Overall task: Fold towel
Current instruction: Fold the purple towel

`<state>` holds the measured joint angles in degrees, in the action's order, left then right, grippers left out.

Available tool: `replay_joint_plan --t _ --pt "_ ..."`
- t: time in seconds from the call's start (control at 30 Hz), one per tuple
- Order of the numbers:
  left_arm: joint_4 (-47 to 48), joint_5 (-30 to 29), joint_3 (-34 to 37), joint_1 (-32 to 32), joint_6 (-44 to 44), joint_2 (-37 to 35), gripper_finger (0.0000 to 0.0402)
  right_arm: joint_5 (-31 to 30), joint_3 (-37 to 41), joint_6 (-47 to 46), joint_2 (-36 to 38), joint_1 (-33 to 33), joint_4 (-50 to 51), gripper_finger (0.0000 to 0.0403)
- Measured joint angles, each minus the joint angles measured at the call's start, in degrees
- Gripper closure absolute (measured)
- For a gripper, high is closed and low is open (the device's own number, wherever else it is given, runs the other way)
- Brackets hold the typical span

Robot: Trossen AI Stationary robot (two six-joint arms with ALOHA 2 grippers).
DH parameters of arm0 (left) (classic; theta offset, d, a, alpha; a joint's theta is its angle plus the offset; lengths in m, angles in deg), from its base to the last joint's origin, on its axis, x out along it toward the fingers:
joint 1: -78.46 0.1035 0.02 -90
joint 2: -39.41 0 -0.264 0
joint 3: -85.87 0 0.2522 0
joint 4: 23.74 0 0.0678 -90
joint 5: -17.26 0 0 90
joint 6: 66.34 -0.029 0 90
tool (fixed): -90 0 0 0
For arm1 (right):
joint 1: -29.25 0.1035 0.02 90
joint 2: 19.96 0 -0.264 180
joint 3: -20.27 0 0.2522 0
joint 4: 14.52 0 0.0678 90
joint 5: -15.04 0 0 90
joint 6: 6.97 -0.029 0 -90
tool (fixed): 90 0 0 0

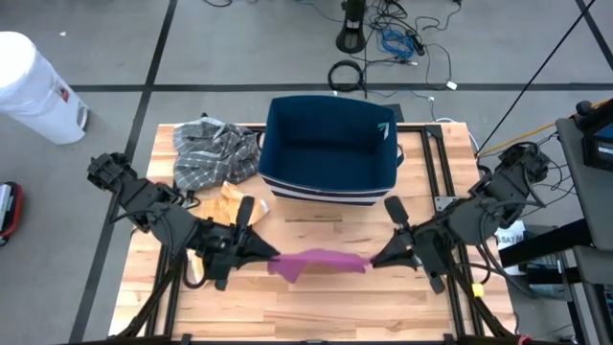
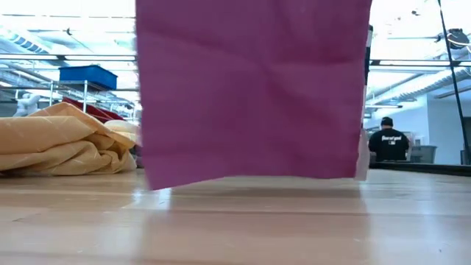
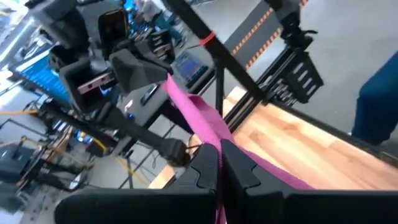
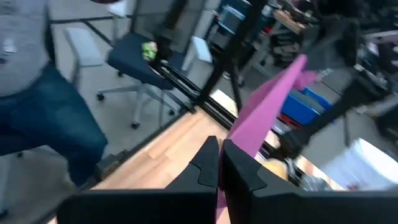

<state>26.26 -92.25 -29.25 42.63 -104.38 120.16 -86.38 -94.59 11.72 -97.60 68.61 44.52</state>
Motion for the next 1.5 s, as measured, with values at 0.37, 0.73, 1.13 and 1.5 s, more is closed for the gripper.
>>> replay_joint_plan --t 0.37,0.73,1.13,1.5 --pt "-1.84 -0.77 -0.09 -2.31 -3.88 -0.77 0.0400 0.53 -0.09 3.71 1.30 1.41 -0.08 0.0402" --pt "1.74 0.87 0.02 6.84 1.69 1.32 0.0400 -4.66 -0.02 -4.26 -1.45 -1.22 6.05 0.0403" --pt "-7.80 17.05 0.00 13.11 1.61 3.54 0.0400 -3.18 0.55 -11.08 -5.63 -2.18 10.90 0.0391" --pt "-9.93 26.15 0.04 16.10 7.56 7.21 0.0400 -1.71 5.52 -15.07 -5.98 -2.38 8.92 0.0390"
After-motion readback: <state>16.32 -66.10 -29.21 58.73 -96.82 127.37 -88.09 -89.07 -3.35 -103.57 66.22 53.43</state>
